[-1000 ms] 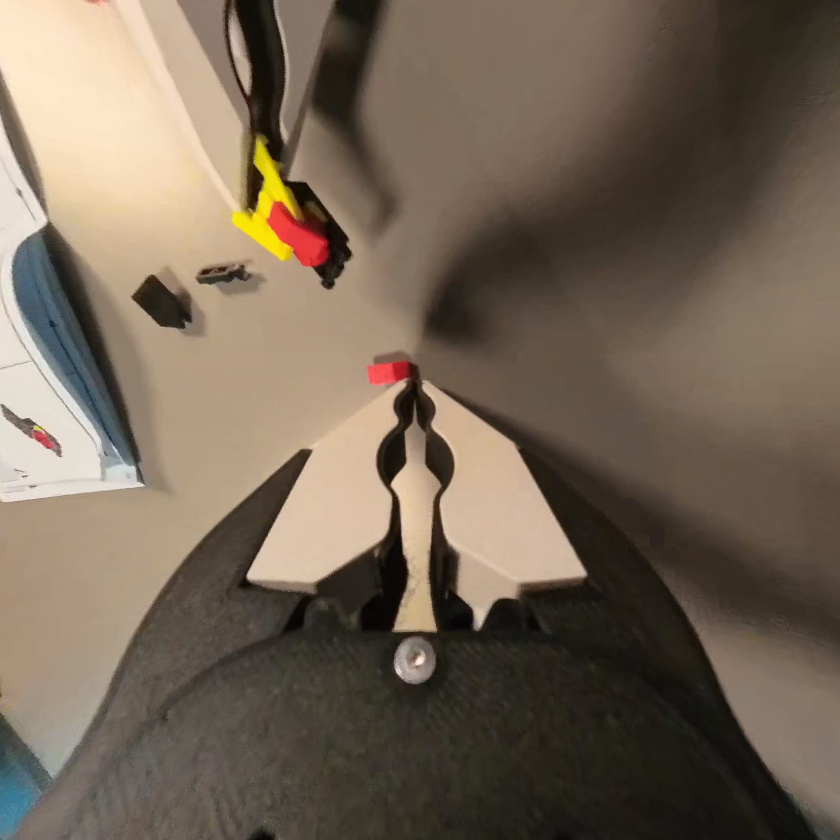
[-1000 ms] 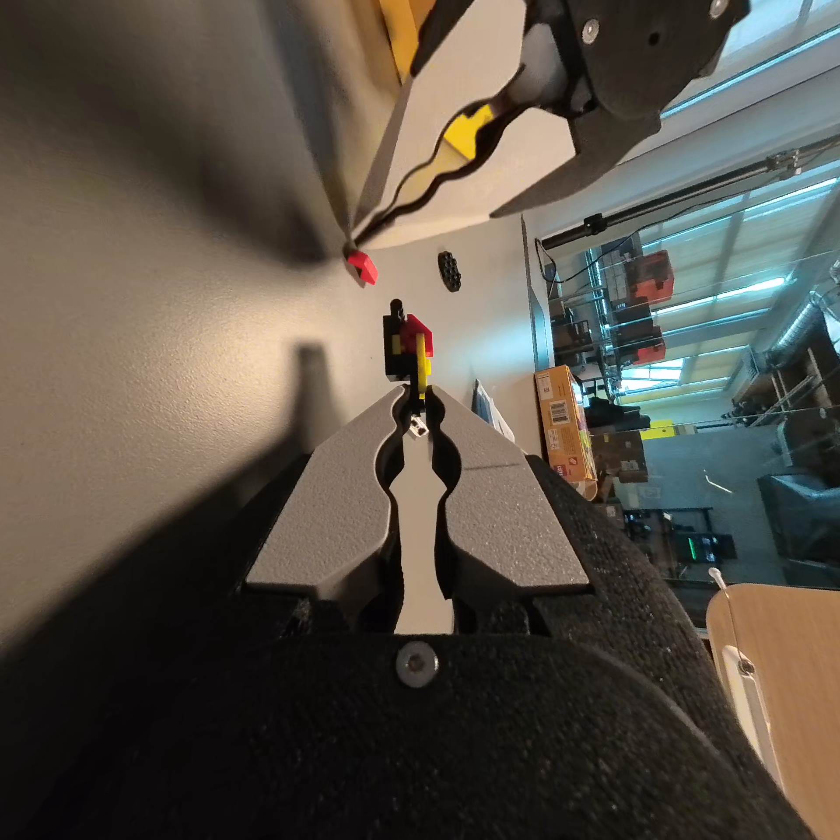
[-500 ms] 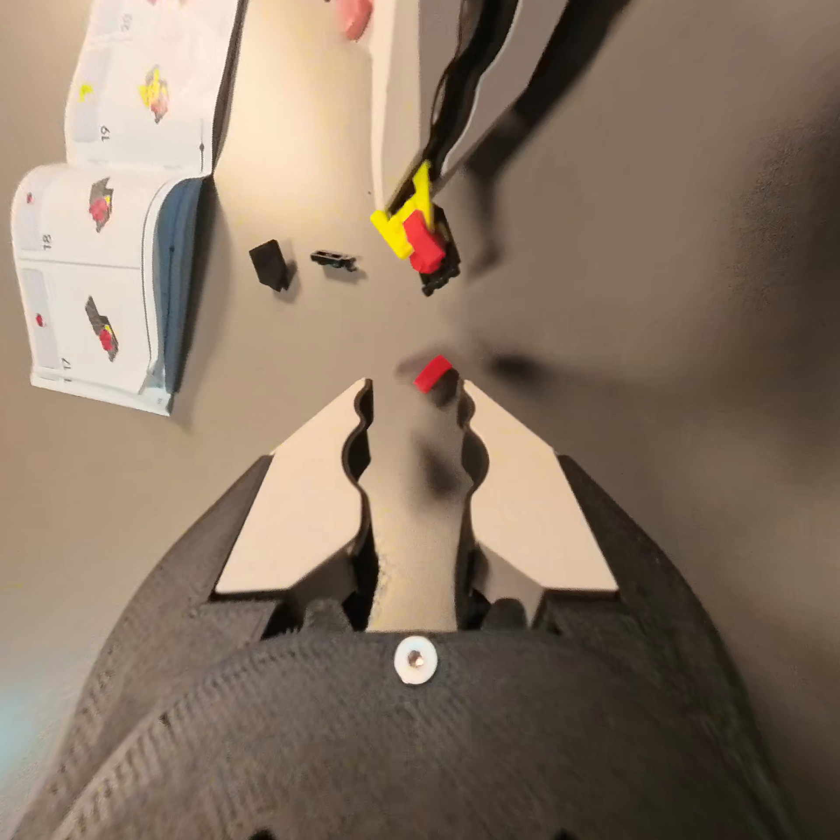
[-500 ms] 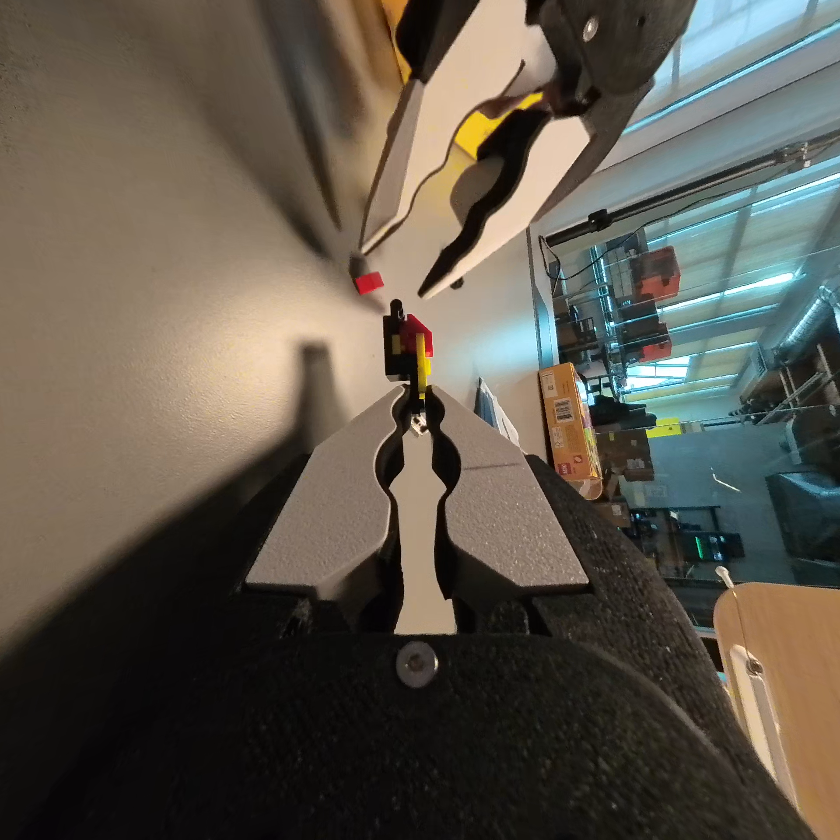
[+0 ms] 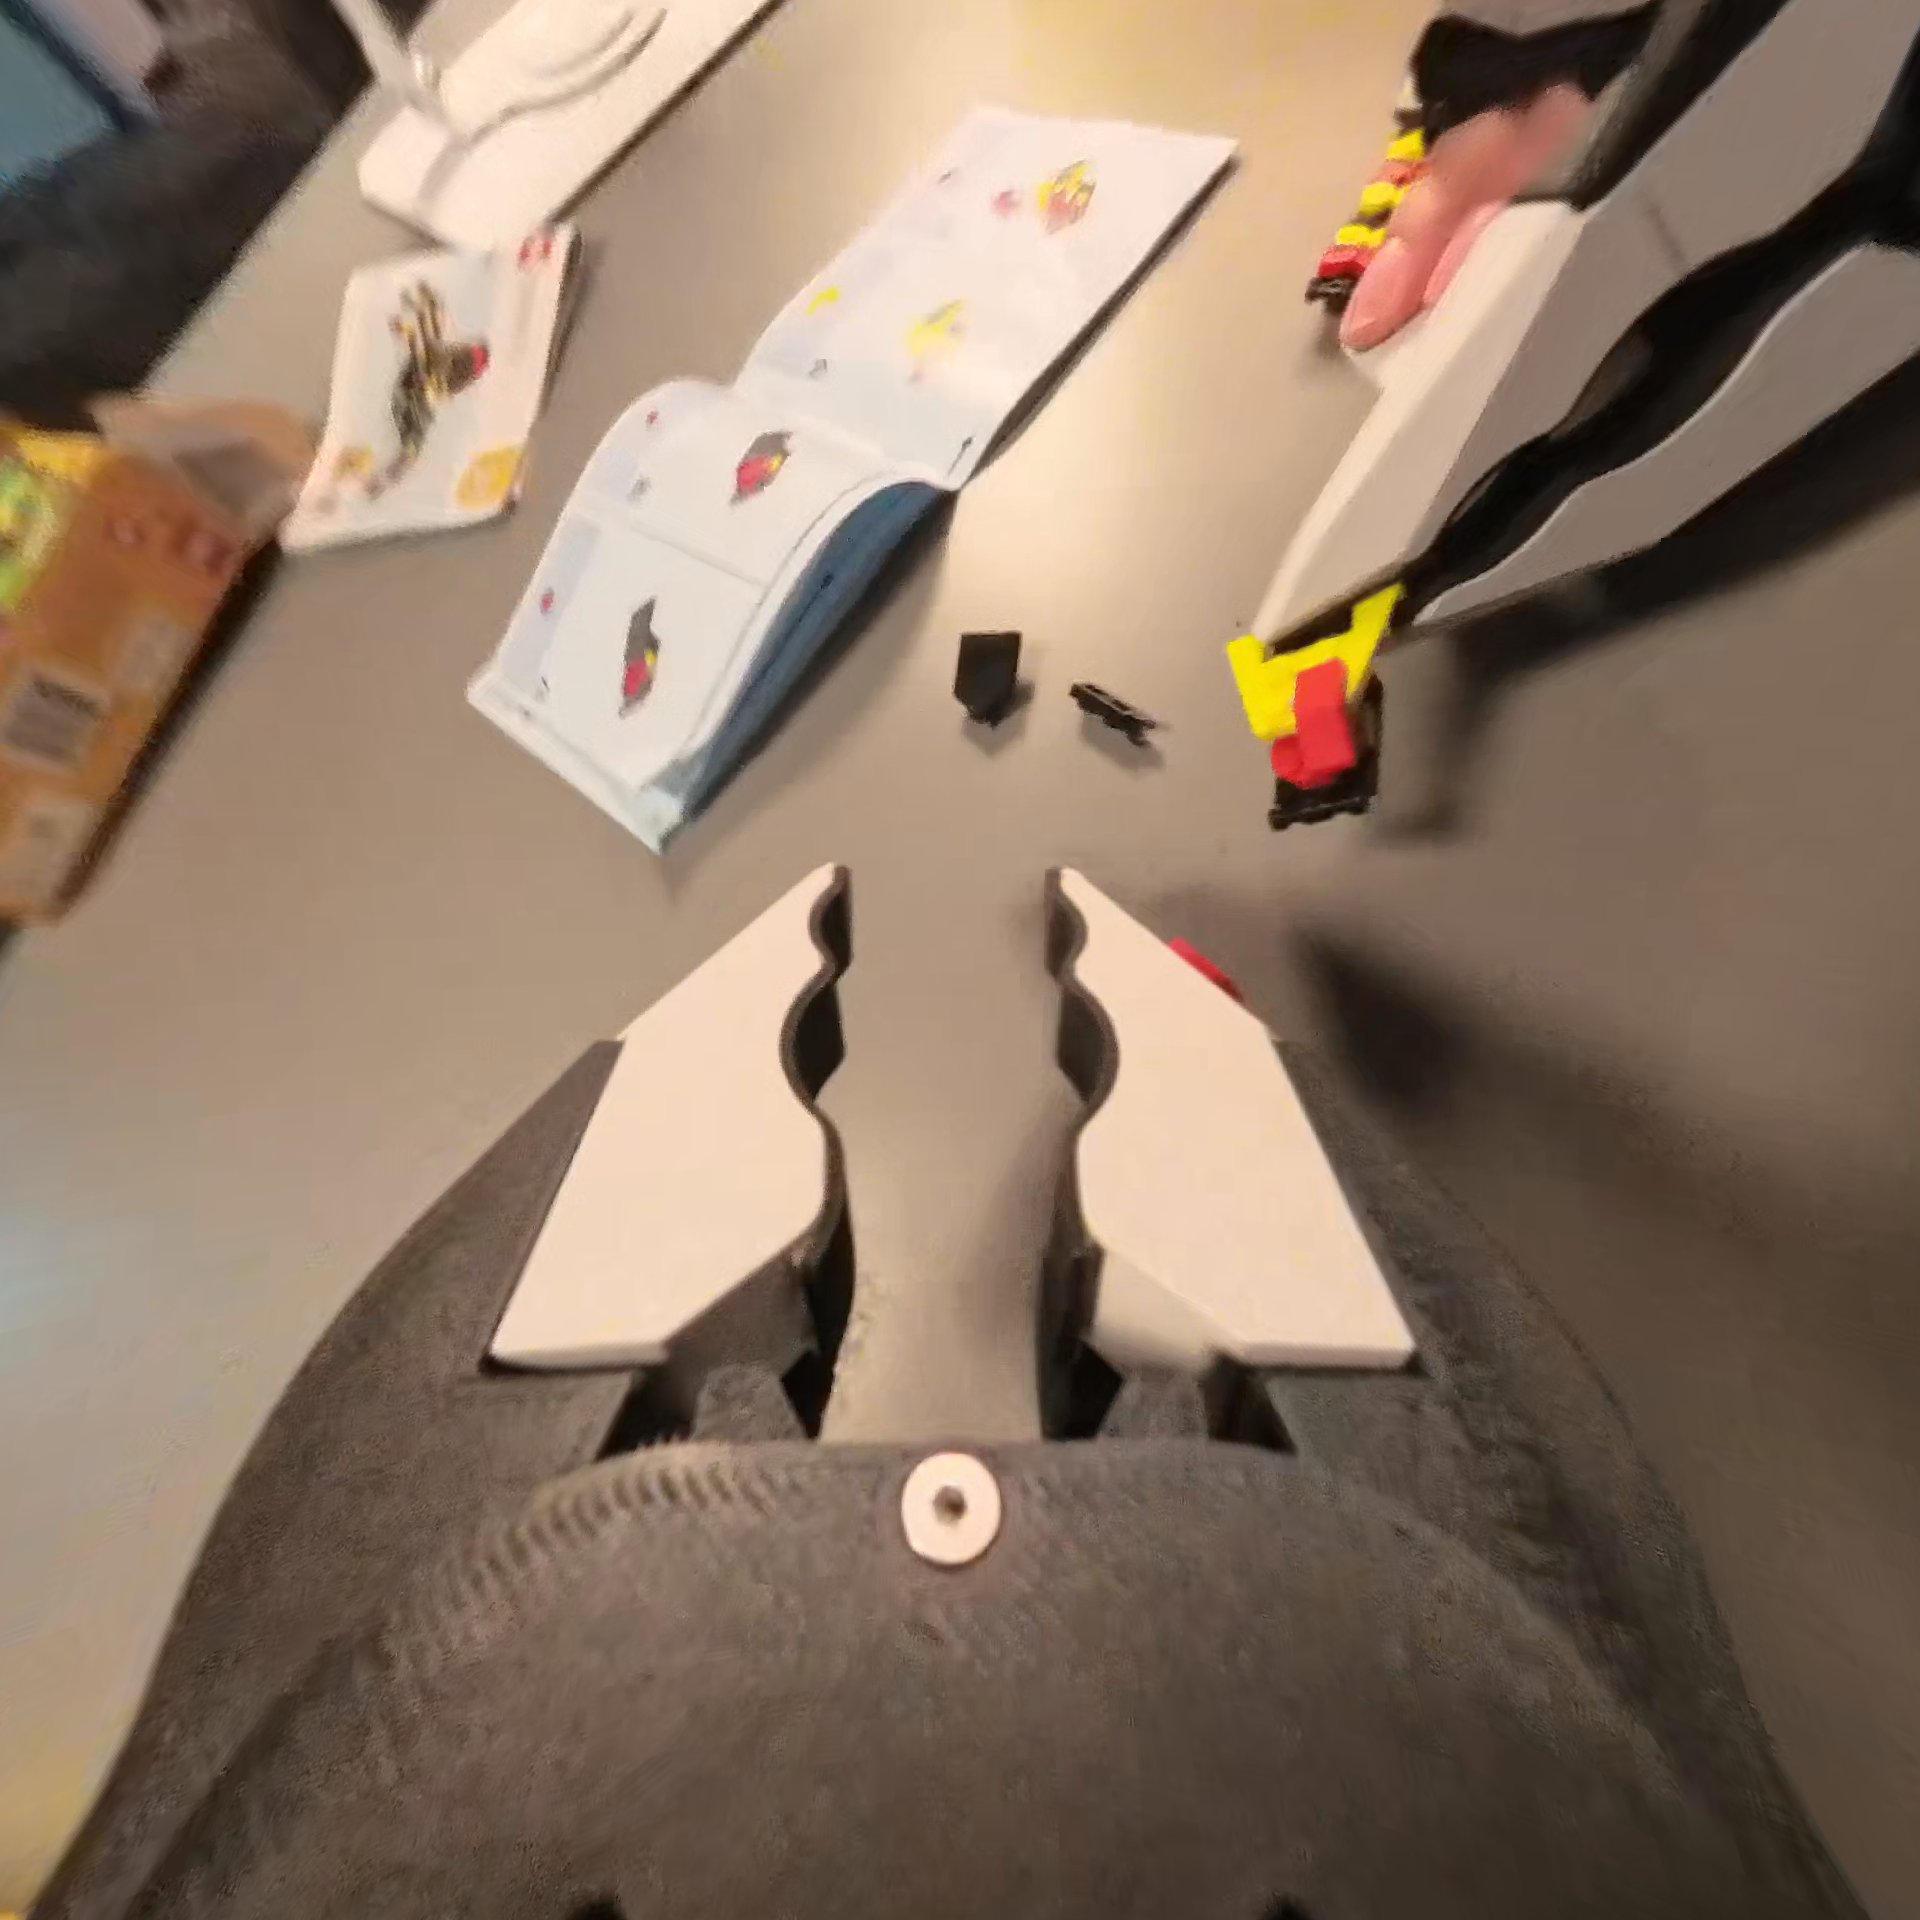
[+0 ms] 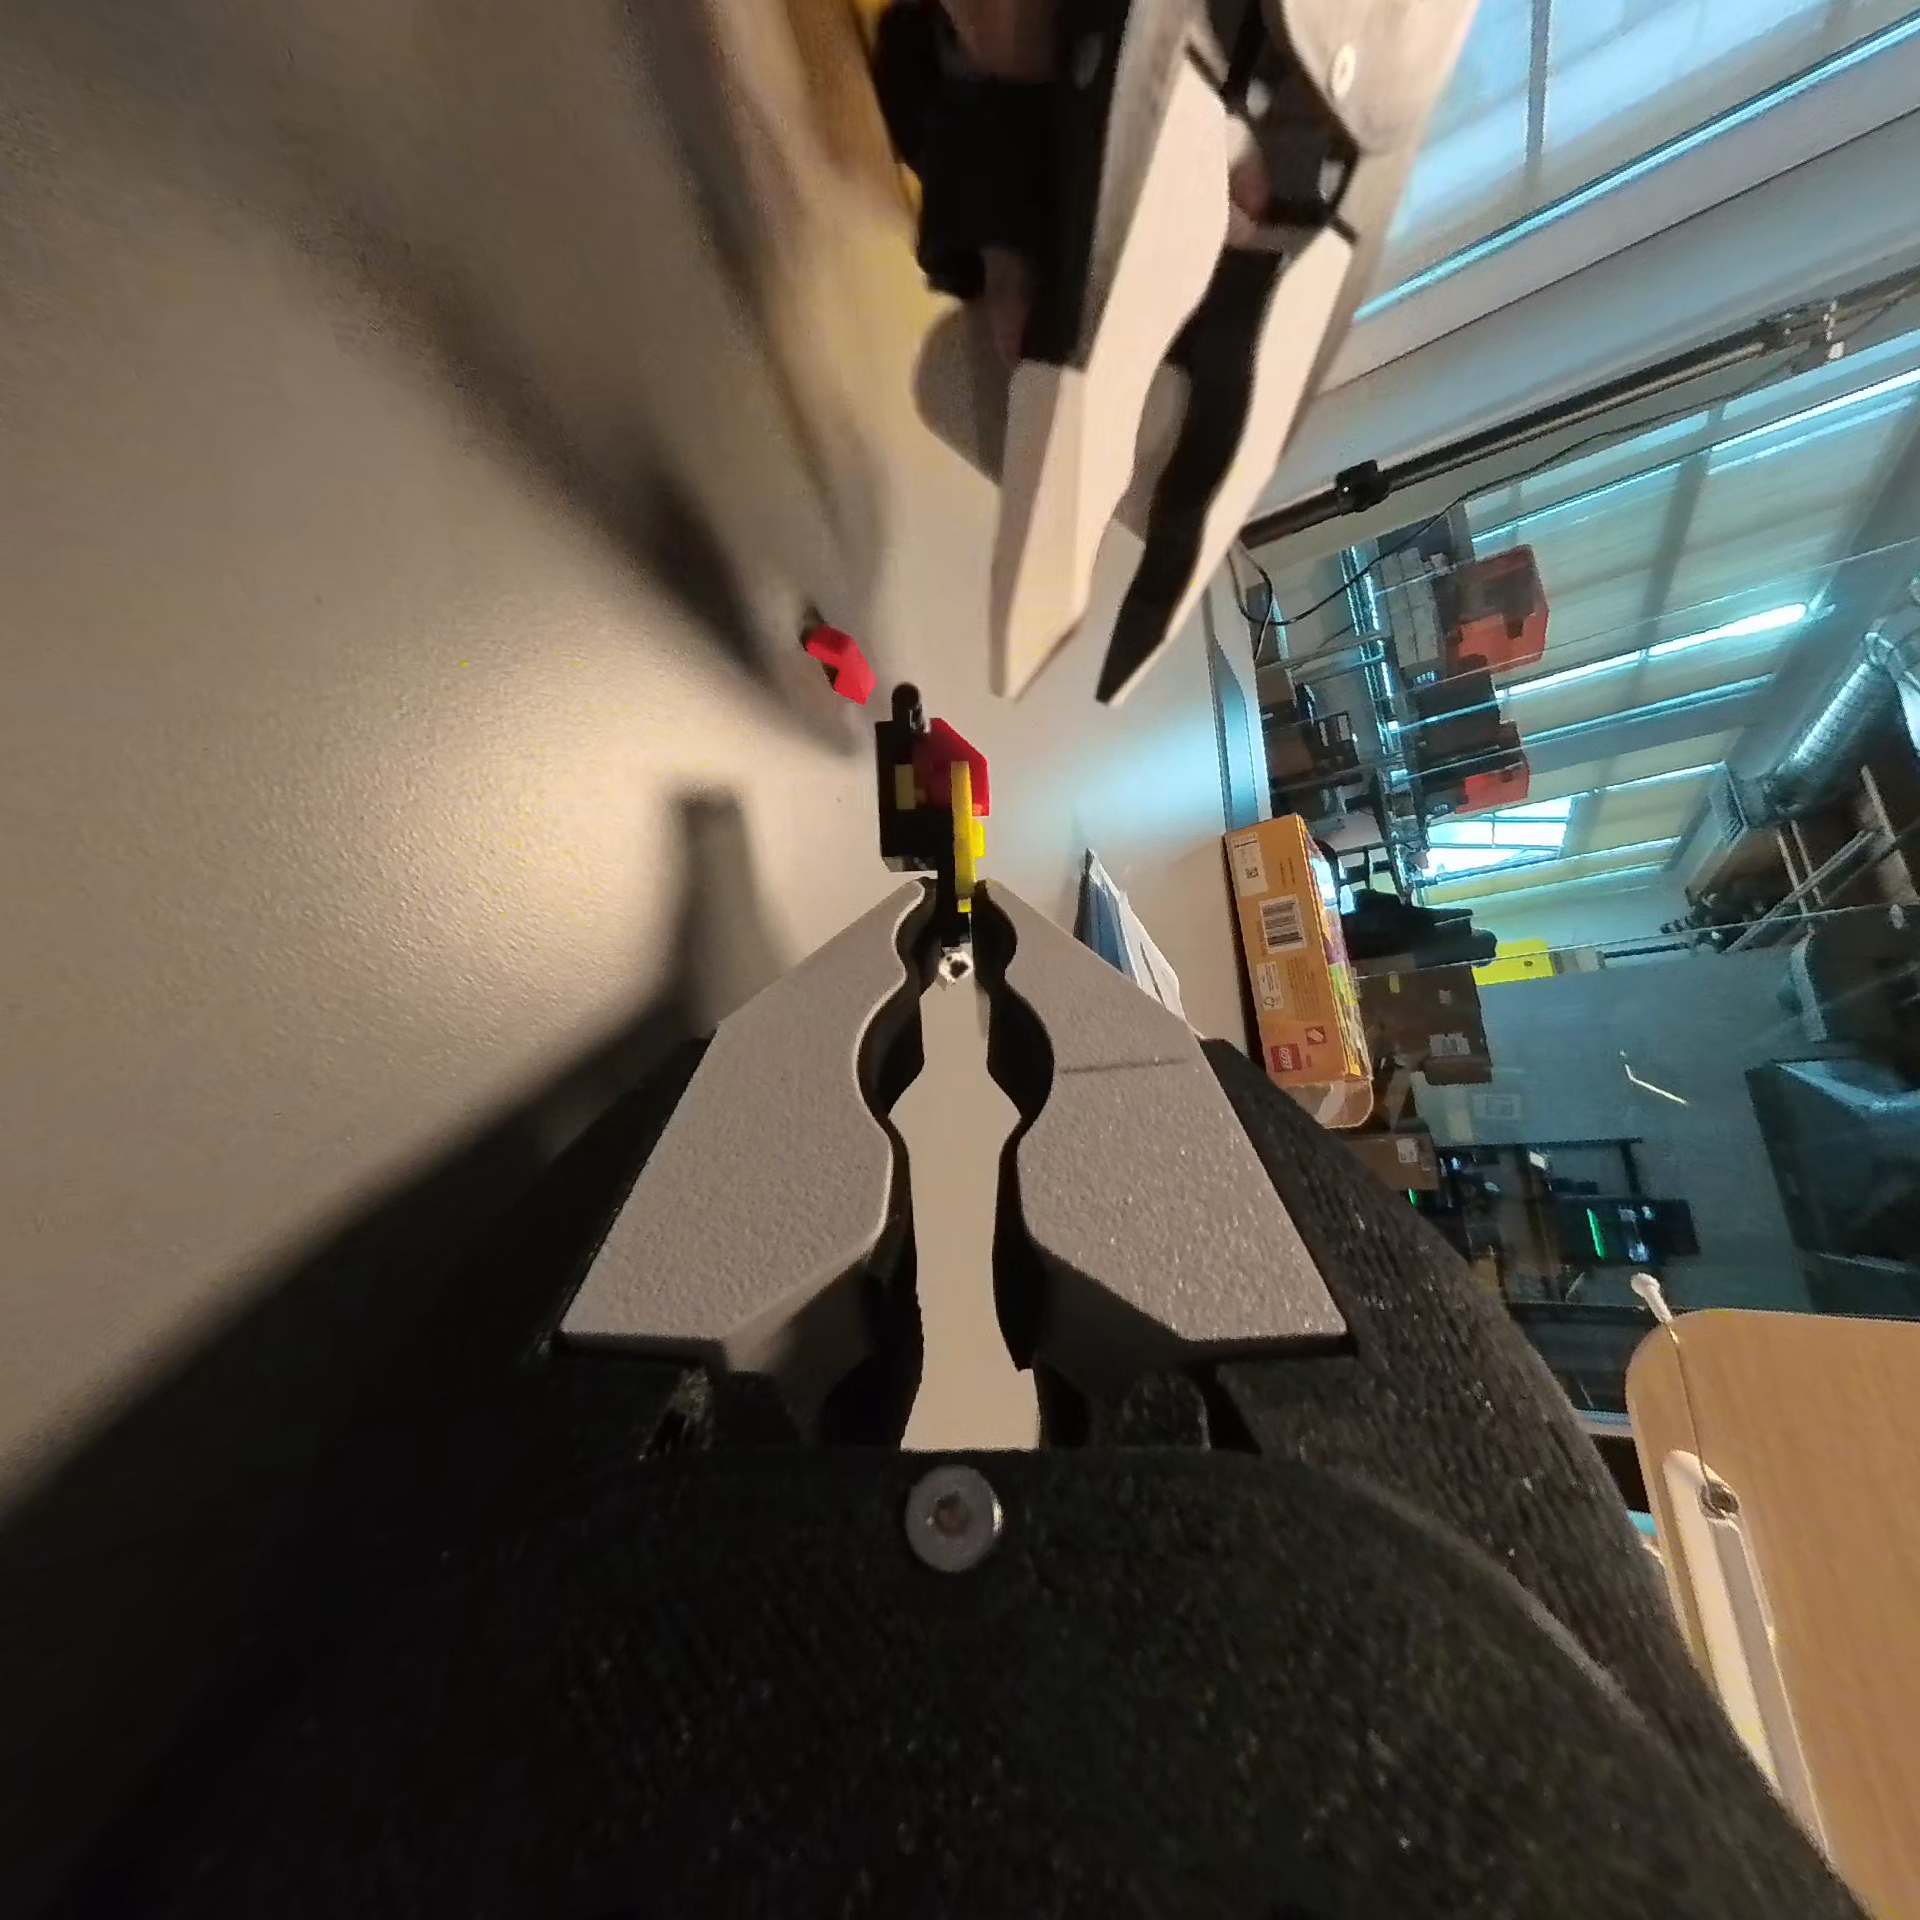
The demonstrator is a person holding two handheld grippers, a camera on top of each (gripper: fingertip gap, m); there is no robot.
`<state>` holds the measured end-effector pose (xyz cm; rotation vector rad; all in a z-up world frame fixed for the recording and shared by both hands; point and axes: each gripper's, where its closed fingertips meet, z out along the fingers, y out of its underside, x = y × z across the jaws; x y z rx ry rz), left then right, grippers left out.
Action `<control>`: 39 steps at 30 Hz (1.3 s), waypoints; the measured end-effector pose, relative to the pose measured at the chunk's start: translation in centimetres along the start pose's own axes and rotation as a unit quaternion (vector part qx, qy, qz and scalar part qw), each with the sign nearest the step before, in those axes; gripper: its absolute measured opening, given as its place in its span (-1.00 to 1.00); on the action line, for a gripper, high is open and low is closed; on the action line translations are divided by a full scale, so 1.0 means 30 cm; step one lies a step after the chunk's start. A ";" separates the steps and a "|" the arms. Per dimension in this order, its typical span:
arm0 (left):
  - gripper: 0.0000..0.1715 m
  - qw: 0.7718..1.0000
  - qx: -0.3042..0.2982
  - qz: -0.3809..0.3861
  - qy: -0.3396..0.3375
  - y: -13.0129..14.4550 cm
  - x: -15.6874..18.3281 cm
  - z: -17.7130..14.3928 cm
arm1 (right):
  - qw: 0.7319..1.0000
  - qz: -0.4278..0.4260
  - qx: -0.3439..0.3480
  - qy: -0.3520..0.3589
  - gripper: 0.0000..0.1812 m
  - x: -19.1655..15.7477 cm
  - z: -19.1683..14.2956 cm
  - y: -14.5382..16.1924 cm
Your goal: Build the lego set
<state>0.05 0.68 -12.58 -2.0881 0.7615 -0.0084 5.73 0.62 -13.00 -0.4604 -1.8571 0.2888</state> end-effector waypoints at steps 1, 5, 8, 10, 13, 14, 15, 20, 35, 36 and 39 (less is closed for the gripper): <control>-0.45 0.999 -0.004 -0.031 0.007 0.009 0.024 -0.007 | 1.000 0.001 0.000 0.000 -0.96 0.001 0.000 0.000; -0.37 0.995 -0.028 -0.091 0.007 0.060 0.111 -0.011 | 1.000 0.003 0.001 -0.002 -0.96 -0.002 0.002 -0.002; -0.48 0.996 -0.034 -0.079 -0.027 0.076 0.133 -0.002 | 1.000 0.003 0.001 -0.002 -0.96 -0.002 0.002 -0.001; -0.58 0.996 -0.036 -0.069 -0.039 0.074 0.143 0.002 | 1.000 0.003 0.001 -0.001 -0.96 -0.001 0.001 -0.002; -0.77 0.997 -0.051 -0.054 -0.036 0.076 0.157 0.004 | 1.000 -0.001 0.001 0.001 -0.97 0.000 0.000 -0.004; -0.85 0.997 -0.053 -0.051 -0.030 0.076 0.164 0.006 | 1.000 -0.003 0.001 0.002 -0.97 0.000 -0.001 -0.006; -0.89 0.997 -0.055 -0.049 -0.027 0.077 0.168 0.007 | 1.000 -0.007 0.001 0.004 -0.97 0.000 -0.002 -0.007; -0.91 0.999 -0.013 -0.050 -0.014 0.023 0.142 -0.021 | 0.999 -0.036 0.011 0.028 -0.97 0.014 -0.013 -0.026; -0.91 0.985 0.050 -0.095 0.135 -0.132 0.219 -0.082 | 0.982 -0.154 0.026 0.102 -0.97 0.042 -0.046 -0.086; -0.91 0.985 0.049 -0.094 0.136 -0.131 0.219 -0.082 | 0.982 -0.156 0.026 0.103 -0.97 0.042 -0.047 -0.086; -0.91 0.985 0.049 -0.096 0.135 -0.133 0.216 -0.082 | 0.981 -0.159 0.028 0.106 -0.97 0.043 -0.049 -0.091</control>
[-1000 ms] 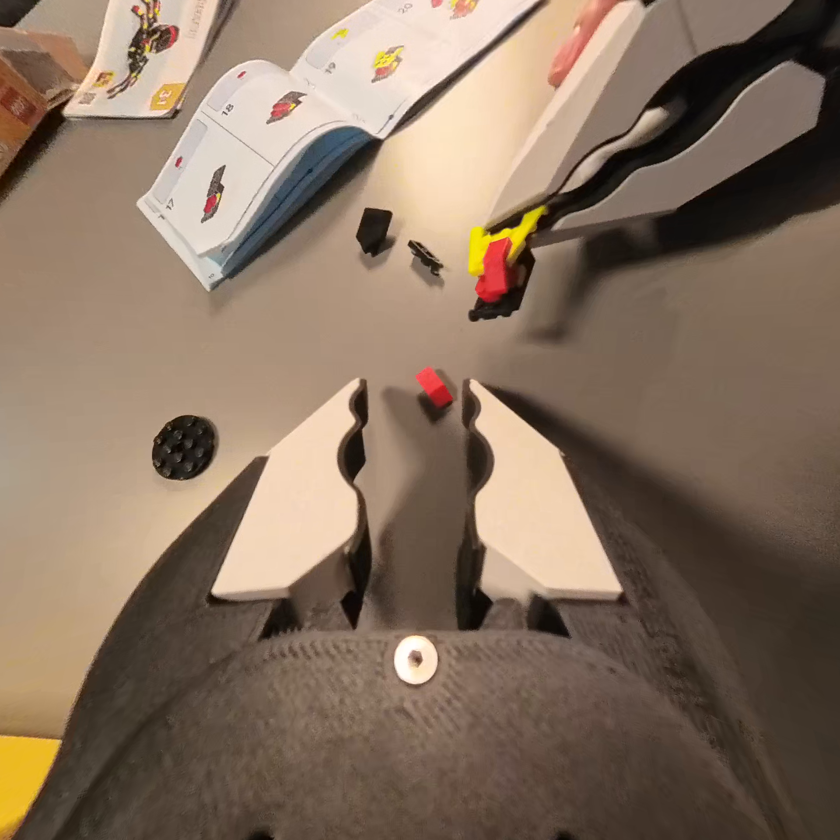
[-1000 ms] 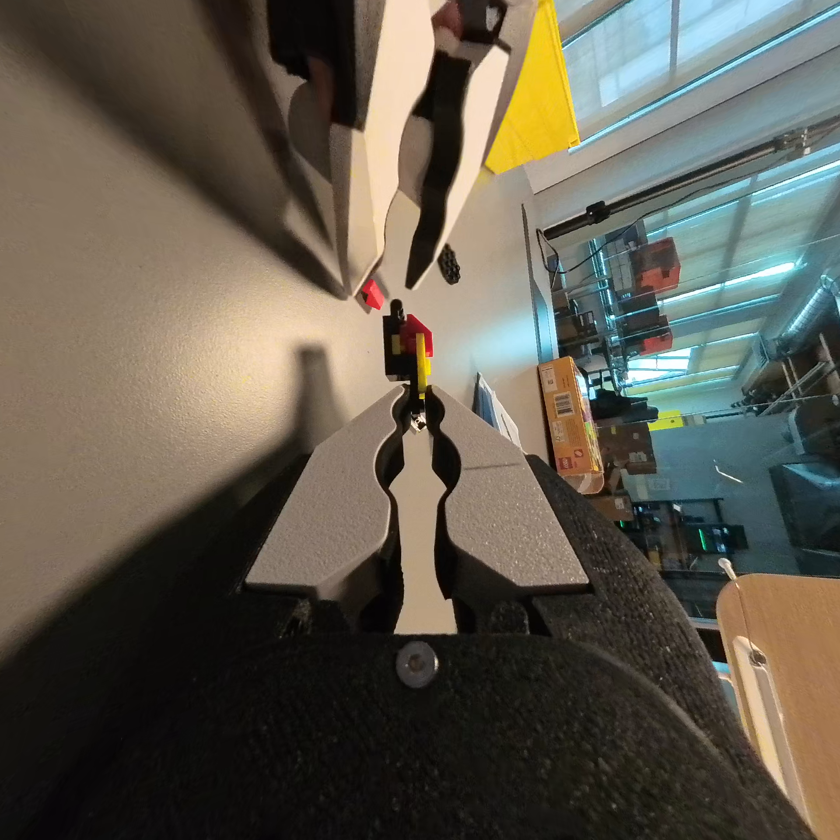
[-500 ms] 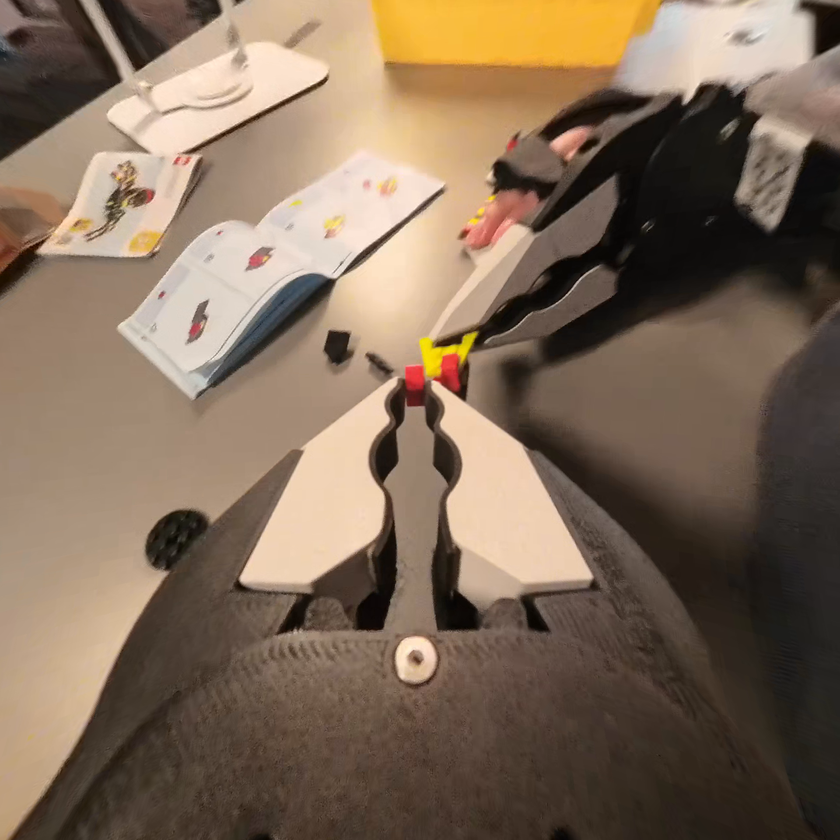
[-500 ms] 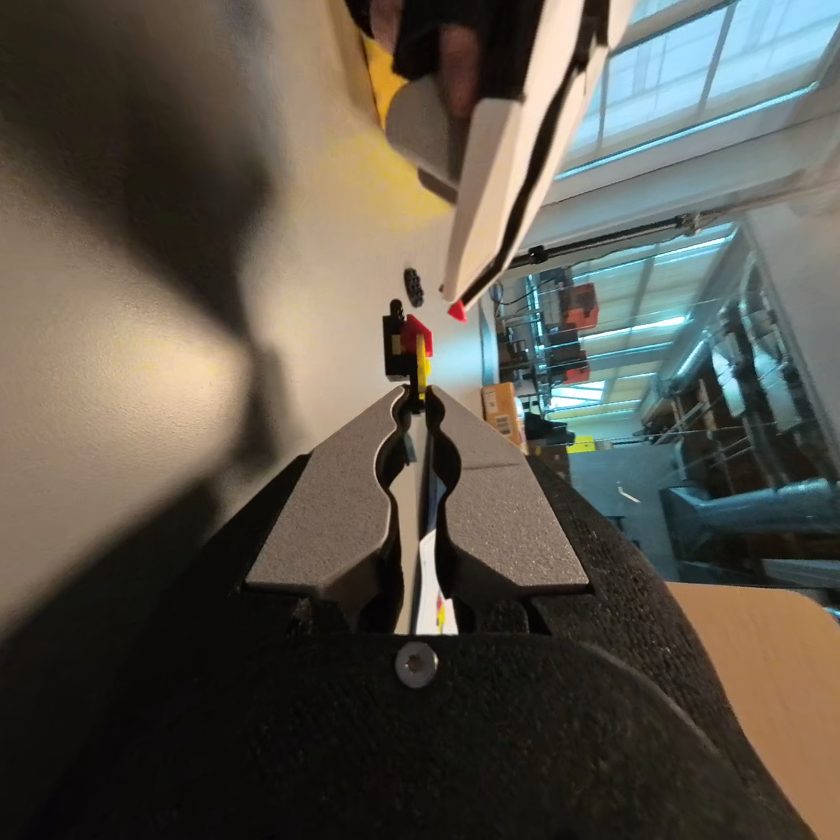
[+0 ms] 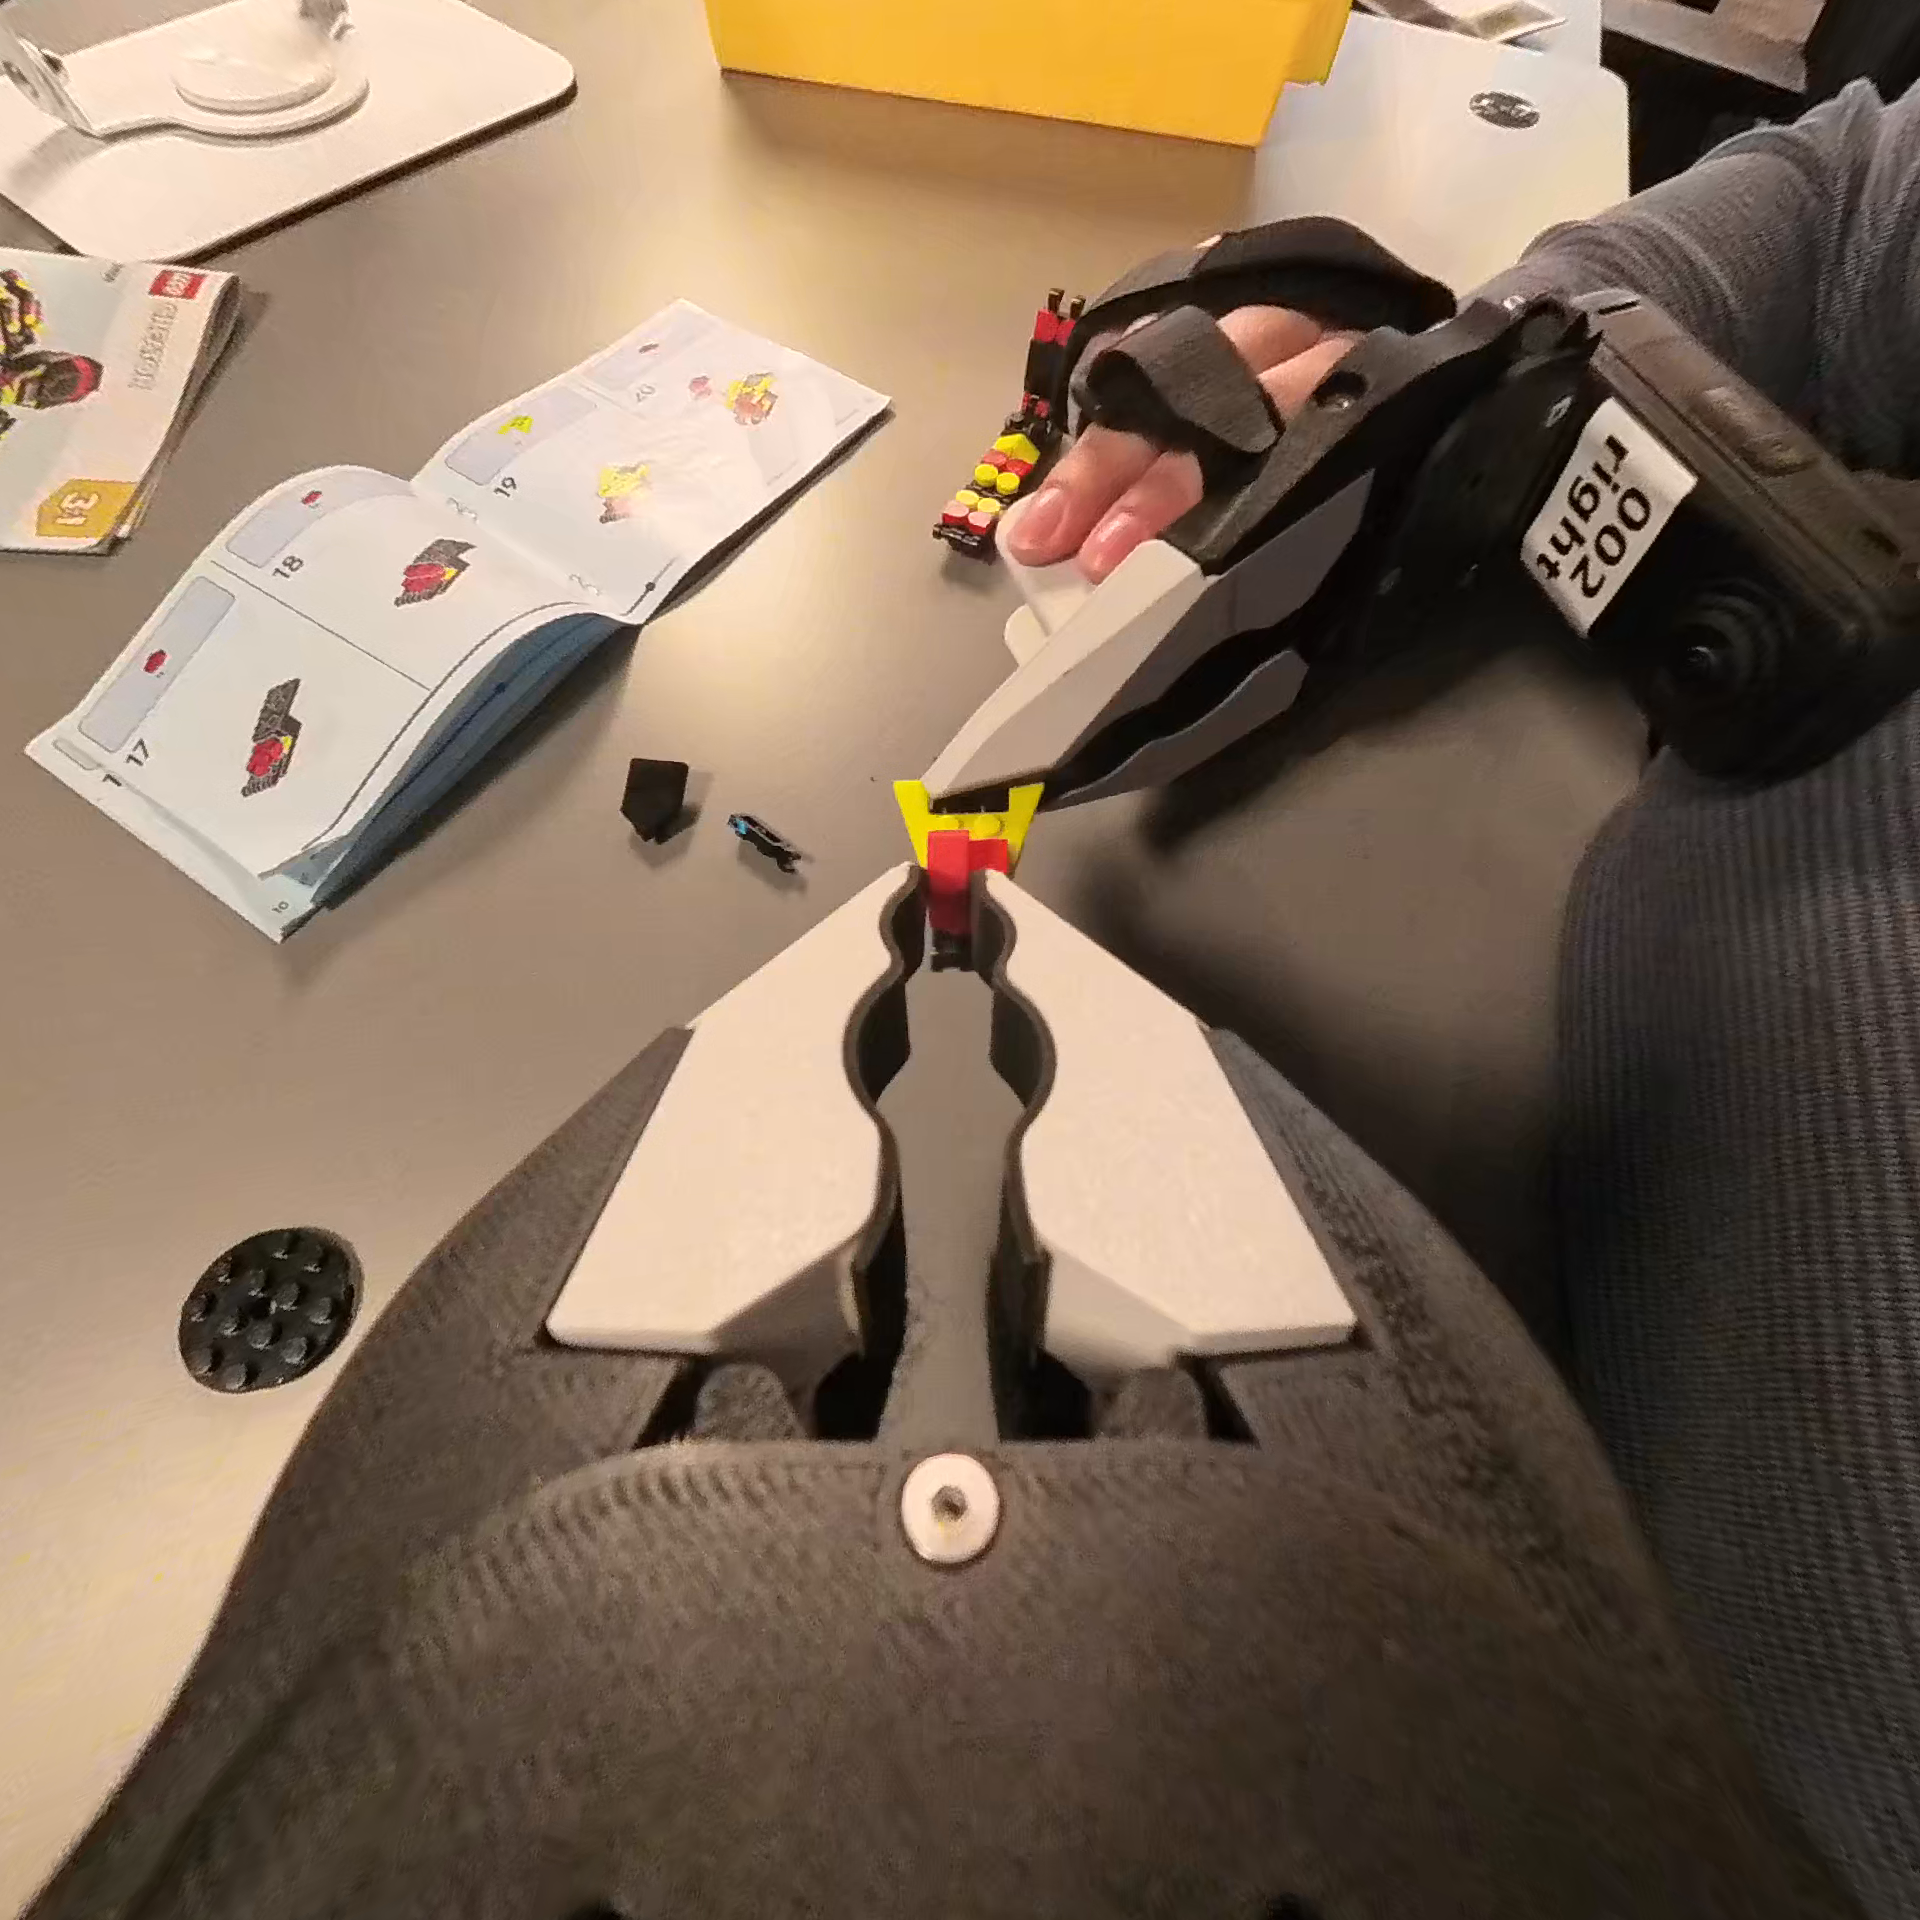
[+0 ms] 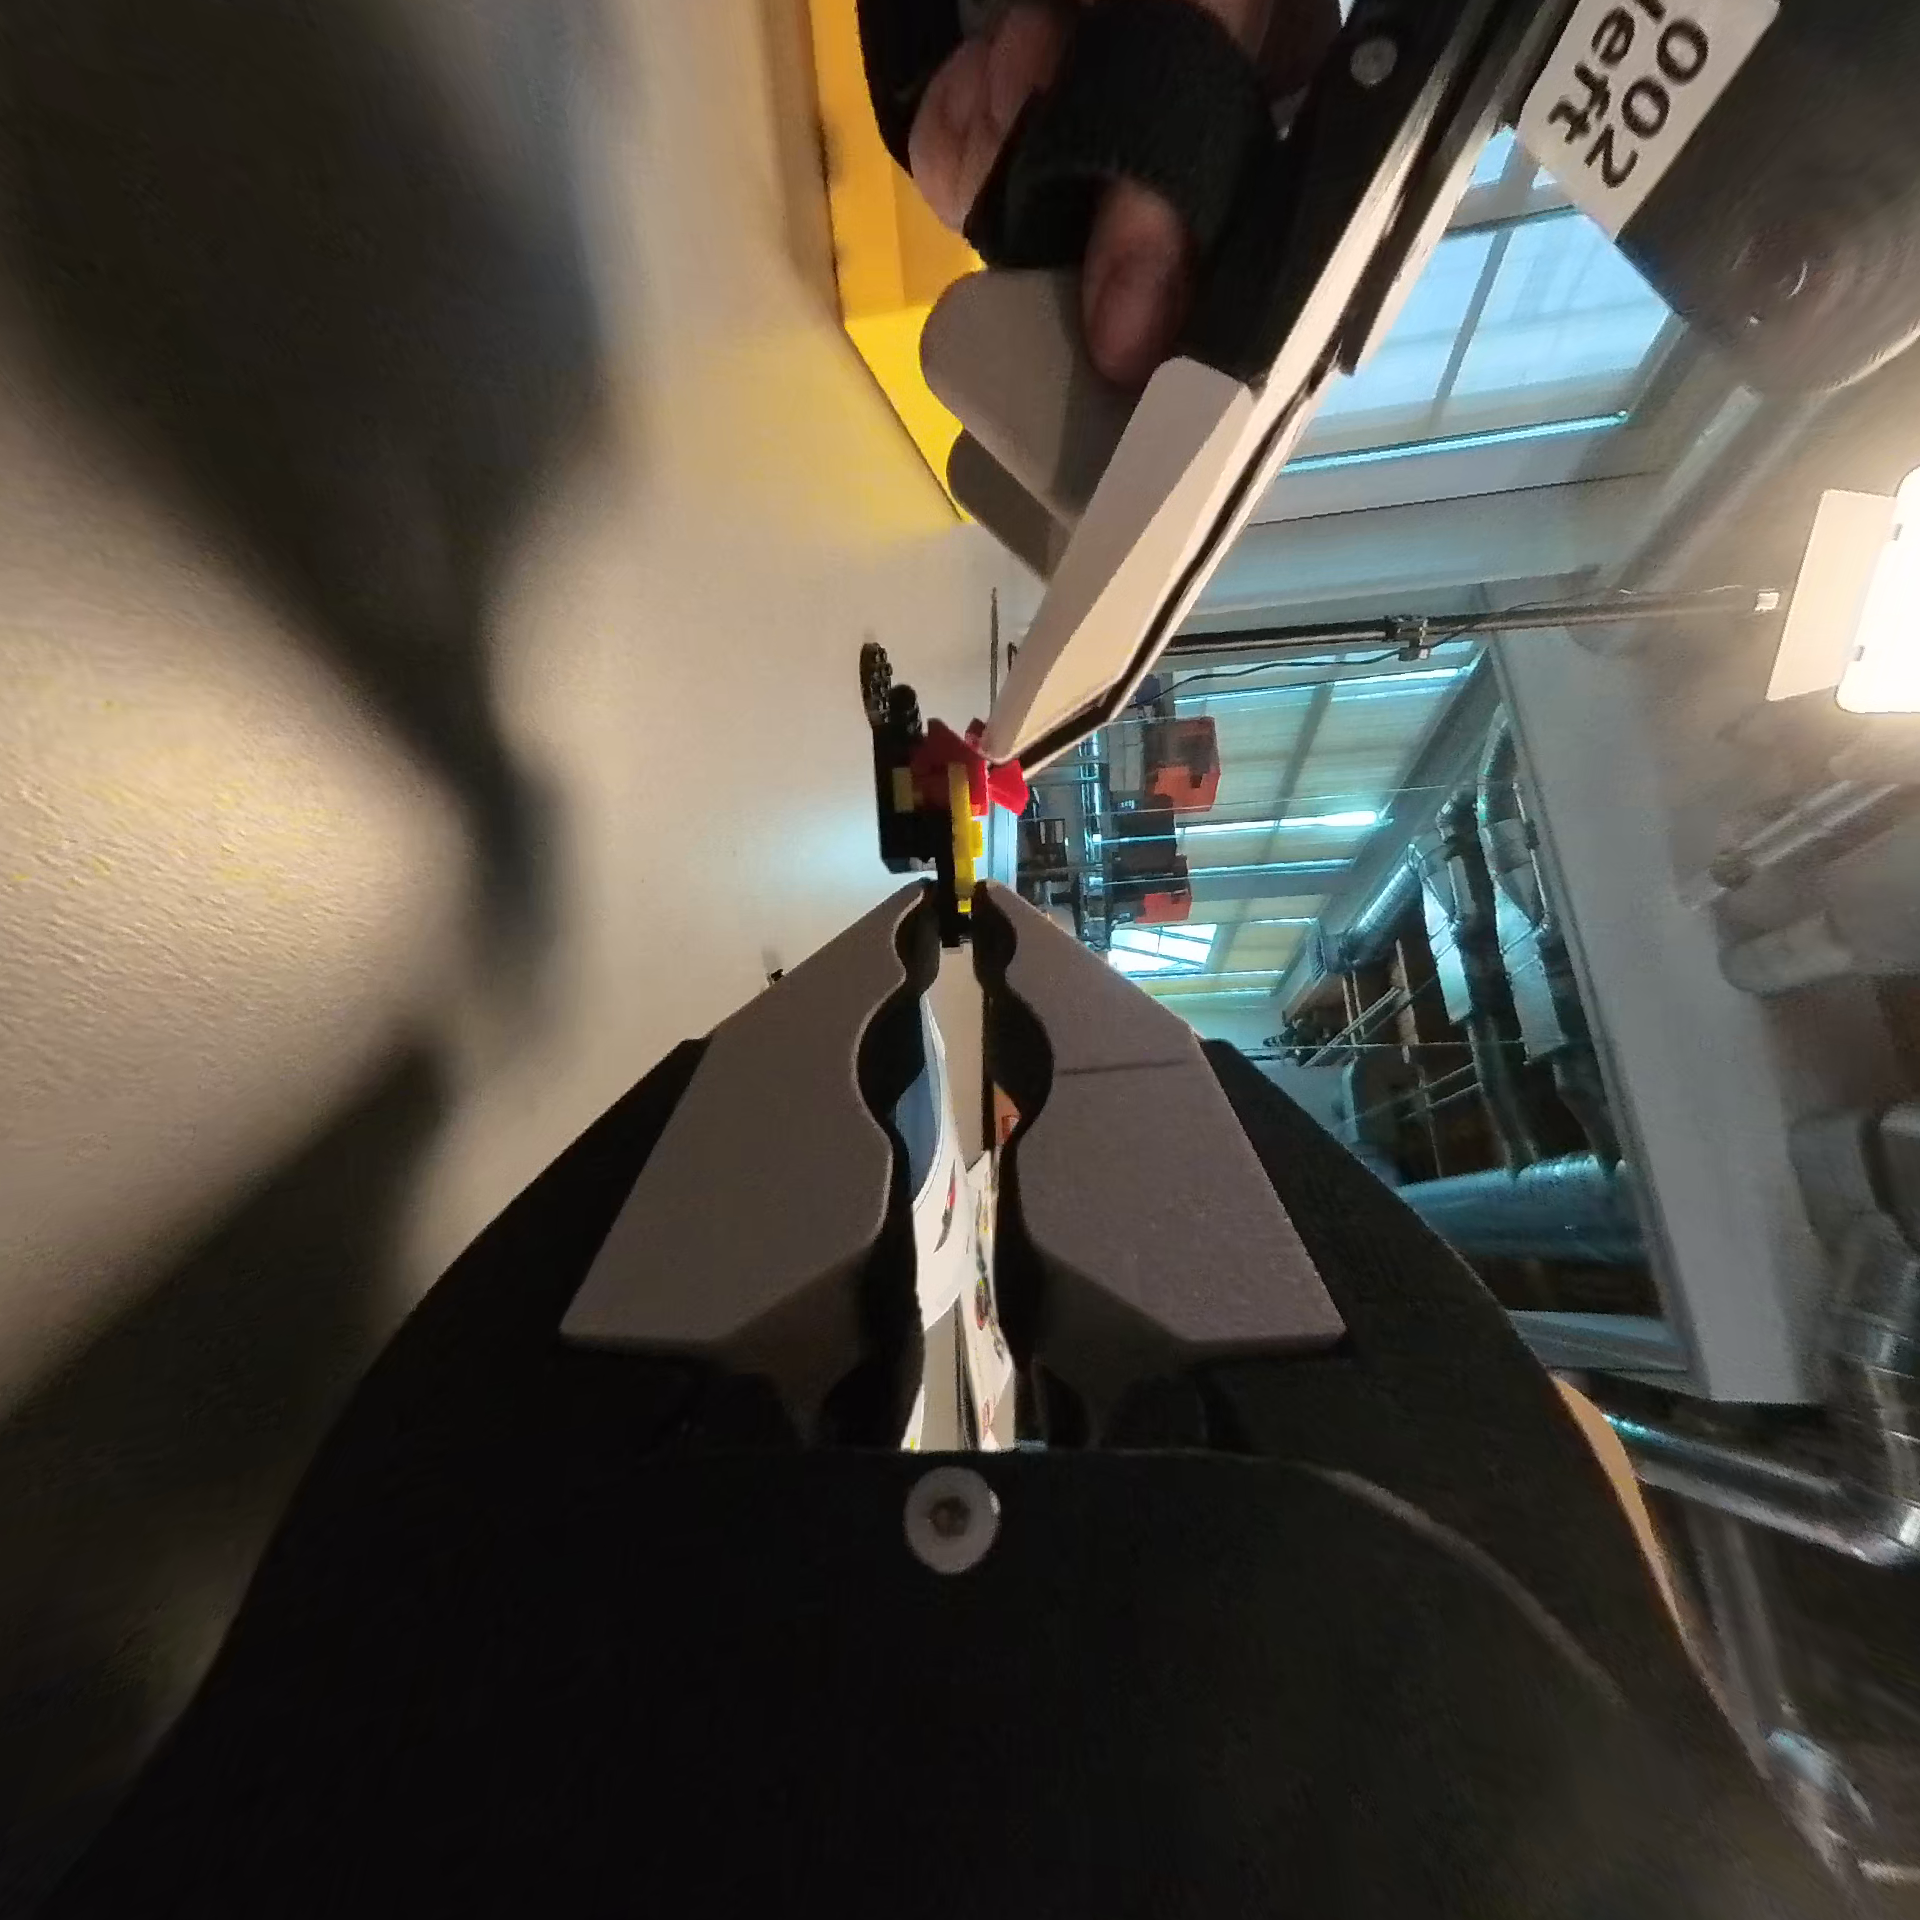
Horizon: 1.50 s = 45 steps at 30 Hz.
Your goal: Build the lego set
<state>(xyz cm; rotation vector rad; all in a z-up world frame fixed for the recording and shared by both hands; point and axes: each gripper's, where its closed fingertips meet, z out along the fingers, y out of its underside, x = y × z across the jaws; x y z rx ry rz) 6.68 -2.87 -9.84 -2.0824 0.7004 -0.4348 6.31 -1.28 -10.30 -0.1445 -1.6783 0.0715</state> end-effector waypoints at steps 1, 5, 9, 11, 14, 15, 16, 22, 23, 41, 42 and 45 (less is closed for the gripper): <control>-0.91 1.000 -0.002 0.000 0.001 0.001 0.000 0.000 | 1.000 -0.002 0.000 0.000 -0.97 0.000 -0.001 0.000; -0.91 1.000 -0.022 -0.001 0.005 0.009 -0.001 0.000 | 1.000 -0.009 -0.001 0.001 -0.97 -0.002 -0.001 -0.002; -0.91 1.000 -0.027 0.006 0.000 -0.002 -0.013 -0.004 | 1.000 -0.010 -0.002 0.004 -0.97 0.003 -0.004 -0.002; -0.91 1.000 -0.022 0.008 -0.001 -0.010 -0.022 -0.007 | 1.000 -0.009 -0.002 0.003 -0.97 0.002 -0.004 -0.002; -0.91 1.000 -0.026 0.000 0.000 0.000 -0.033 -0.012 | 1.000 -0.007 -0.002 0.001 -0.97 0.000 -0.004 -0.002; -0.91 0.999 -0.032 -0.003 -0.002 0.009 -0.037 -0.016 | 1.000 -0.006 -0.002 -0.002 -0.97 -0.004 -0.003 -0.001; -0.91 0.999 -0.044 -0.005 -0.003 0.024 -0.041 -0.021 | 1.000 -0.005 -0.004 -0.007 -0.97 -0.009 -0.002 0.002; -0.91 0.985 -0.173 0.014 -0.019 0.195 -0.052 -0.021 | 0.999 -0.003 -0.010 -0.041 -0.97 -0.049 0.008 0.014; -0.91 0.982 -0.189 0.019 -0.024 0.219 -0.053 -0.015 | 0.999 -0.004 -0.010 -0.042 -0.97 -0.051 0.008 0.013; -0.66 0.985 -0.142 -0.025 0.091 0.199 0.075 0.009 | 0.998 0.010 -0.013 -0.052 -0.97 -0.060 0.014 0.020; -0.66 0.988 -0.132 -0.004 0.078 0.191 0.050 0.006 | 0.999 0.010 -0.012 -0.052 -0.97 -0.058 0.013 0.020; -0.65 0.990 -0.097 0.060 0.085 0.173 0.015 0.000 | 0.999 0.010 -0.012 -0.051 -0.97 -0.056 0.013 0.020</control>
